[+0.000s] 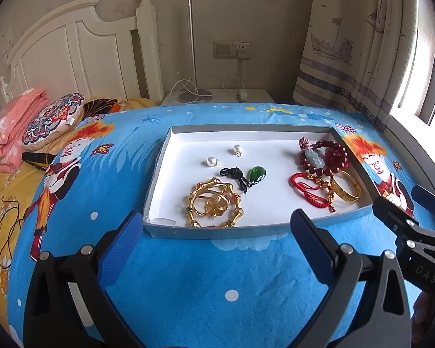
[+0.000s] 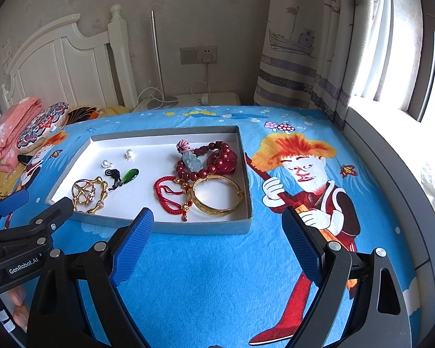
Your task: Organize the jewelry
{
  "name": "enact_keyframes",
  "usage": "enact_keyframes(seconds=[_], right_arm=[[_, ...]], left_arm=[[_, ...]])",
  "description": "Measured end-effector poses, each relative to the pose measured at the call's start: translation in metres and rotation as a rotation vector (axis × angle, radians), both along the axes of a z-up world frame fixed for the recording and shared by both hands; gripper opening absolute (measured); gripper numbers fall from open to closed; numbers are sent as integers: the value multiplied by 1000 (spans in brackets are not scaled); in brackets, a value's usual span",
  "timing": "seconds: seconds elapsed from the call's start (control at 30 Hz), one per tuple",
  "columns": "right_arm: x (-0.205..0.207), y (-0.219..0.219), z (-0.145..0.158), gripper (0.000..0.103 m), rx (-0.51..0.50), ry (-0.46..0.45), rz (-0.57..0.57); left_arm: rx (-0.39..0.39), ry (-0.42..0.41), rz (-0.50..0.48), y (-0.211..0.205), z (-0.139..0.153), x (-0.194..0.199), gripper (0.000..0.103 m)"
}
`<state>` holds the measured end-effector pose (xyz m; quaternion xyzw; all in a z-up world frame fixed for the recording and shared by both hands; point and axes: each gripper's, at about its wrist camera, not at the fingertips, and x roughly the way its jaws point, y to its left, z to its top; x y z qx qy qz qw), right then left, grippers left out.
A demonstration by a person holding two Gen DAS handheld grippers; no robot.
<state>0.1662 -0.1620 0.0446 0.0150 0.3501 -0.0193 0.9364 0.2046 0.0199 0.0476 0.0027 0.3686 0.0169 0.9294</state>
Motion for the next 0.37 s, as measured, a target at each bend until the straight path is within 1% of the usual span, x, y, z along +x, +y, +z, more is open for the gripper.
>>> enact_keyframes(seconds=[0.37], right_arm=[[0,0,-1,84,-2,0,0]], left_arm=[[-2,4,1,1,0,0,98]])
